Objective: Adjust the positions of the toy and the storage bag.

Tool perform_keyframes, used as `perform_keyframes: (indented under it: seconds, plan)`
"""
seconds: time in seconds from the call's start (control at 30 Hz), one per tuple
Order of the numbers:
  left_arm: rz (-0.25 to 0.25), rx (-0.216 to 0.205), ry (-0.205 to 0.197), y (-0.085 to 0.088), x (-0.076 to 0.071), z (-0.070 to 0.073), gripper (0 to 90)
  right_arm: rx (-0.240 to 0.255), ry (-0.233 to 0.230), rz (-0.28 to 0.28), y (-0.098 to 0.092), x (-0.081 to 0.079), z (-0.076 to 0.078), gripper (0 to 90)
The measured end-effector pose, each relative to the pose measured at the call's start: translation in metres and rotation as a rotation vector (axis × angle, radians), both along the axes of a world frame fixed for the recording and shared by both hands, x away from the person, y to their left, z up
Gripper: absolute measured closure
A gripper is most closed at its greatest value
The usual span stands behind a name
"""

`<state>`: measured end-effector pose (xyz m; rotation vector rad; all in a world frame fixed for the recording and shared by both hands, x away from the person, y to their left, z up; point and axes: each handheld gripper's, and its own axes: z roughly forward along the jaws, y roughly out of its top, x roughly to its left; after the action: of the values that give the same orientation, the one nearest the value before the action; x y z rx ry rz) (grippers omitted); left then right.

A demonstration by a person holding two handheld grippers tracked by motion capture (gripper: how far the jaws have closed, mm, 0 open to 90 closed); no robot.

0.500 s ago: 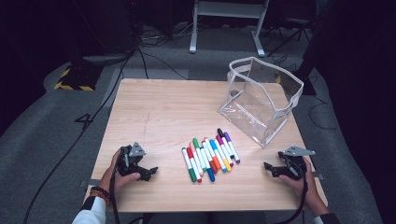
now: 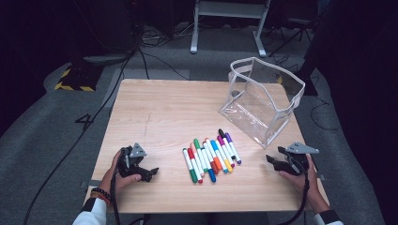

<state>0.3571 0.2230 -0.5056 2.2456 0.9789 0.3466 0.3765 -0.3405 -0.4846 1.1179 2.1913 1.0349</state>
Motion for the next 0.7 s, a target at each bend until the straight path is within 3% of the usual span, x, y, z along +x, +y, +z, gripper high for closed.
perform_keyframes:
  seconds: [0.27, 0.3, 0.43, 0.57, 0.7]
  plan:
    - [0.000, 0.003, -0.003, 0.000, 0.000, 0.000, 0.3, 0.019, -0.079, 0.020, 0.016, 0.006, 0.023, 38.4]
    - [0.001, 0.003, -0.002, 0.000, 0.000, 0.000, 0.3, 0.017, -0.108, 0.019, 0.023, 0.008, 0.031, 40.3]
    - [0.005, 0.002, -0.002, 0.000, -0.001, 0.000, 0.4, 0.024, -0.146, -0.017, 0.033, 0.017, 0.045, 45.4]
    - [0.010, -0.001, -0.002, 0.000, -0.001, 0.000, 0.5, 0.047, -0.151, -0.051, 0.036, 0.025, 0.053, 52.0]
    - [0.010, -0.001, -0.002, 0.000, -0.001, 0.000, 0.5, 0.024, -0.157, -0.075, 0.042, 0.031, 0.055, 60.5]
